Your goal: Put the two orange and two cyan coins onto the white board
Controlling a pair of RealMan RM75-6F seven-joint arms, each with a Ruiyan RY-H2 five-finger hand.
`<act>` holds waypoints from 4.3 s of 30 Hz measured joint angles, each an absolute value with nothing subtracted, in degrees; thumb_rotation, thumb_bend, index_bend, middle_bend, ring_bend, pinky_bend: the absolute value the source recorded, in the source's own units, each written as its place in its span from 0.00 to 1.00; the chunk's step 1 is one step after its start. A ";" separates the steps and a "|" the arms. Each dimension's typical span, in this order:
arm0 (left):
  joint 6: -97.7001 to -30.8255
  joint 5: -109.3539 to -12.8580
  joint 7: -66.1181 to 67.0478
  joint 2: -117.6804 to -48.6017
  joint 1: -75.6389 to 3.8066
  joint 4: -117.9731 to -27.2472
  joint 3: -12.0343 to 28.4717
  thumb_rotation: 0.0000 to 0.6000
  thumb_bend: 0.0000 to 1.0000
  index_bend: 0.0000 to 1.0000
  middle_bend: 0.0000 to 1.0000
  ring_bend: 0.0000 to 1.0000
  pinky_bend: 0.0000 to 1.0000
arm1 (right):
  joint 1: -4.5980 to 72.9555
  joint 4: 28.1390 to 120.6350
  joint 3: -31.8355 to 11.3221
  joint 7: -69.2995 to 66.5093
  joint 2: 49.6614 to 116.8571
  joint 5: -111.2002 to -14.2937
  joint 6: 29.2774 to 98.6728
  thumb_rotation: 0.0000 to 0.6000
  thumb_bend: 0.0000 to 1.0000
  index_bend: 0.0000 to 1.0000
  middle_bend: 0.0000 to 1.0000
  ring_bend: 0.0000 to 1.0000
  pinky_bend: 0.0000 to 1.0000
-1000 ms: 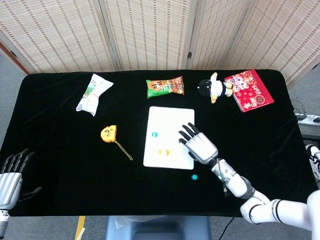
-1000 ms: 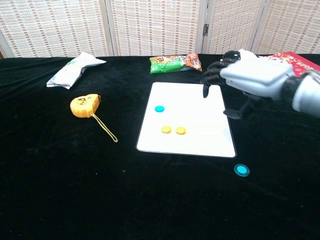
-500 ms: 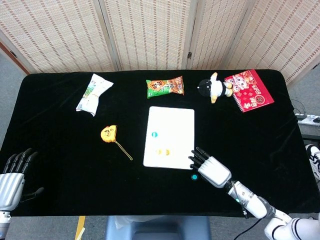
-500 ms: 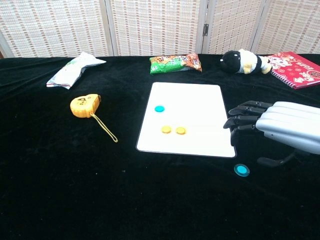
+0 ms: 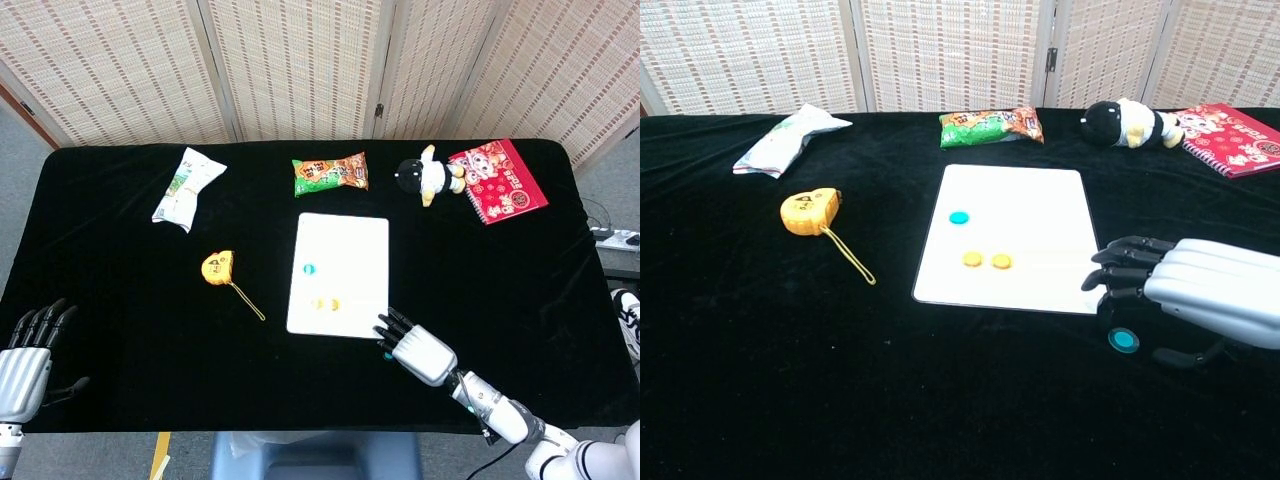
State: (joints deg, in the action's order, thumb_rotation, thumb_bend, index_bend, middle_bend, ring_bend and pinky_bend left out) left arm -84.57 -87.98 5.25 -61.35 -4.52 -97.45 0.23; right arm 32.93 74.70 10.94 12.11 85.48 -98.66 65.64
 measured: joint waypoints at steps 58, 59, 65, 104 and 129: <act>-84.71 -88.18 3.91 -62.16 -4.39 -95.66 0.04 1.00 0.07 0.00 0.00 0.06 0.00 | 38.25 78.40 -4.37 12.67 86.65 -91.60 59.82 1.00 0.30 0.49 0.16 0.01 0.00; -84.72 -88.14 3.82 -62.19 -4.35 -95.58 0.04 1.00 0.07 0.00 0.00 0.06 0.00 | 39.23 78.26 -5.62 13.13 87.23 -89.94 58.31 1.00 0.30 0.49 0.16 0.01 0.00; -84.55 -87.61 3.24 -62.45 -4.11 -94.87 -0.09 1.00 0.07 0.00 0.00 0.06 0.00 | 44.53 74.85 -10.41 16.91 91.77 -82.42 51.11 1.00 0.30 0.49 0.16 0.01 0.00; -83.57 -85.91 1.24 -63.17 -3.99 -92.56 0.24 1.00 0.07 0.00 0.00 0.06 0.00 | 58.55 49.36 -14.73 24.76 108.62 -66.98 40.76 1.00 0.30 0.31 0.14 0.00 0.00; -83.66 -86.26 1.69 -63.37 -5.14 -93.01 1.53 1.00 0.07 0.00 0.00 0.06 0.00 | 41.48 80.30 -10.76 21.94 82.98 -71.28 61.81 1.00 0.30 0.14 0.13 0.07 0.00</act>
State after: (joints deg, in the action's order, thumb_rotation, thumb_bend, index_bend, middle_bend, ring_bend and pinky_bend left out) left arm -83.66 -86.26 1.69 -63.37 -5.14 -93.01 1.53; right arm 41.48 80.30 -10.76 21.94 82.98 -71.28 61.81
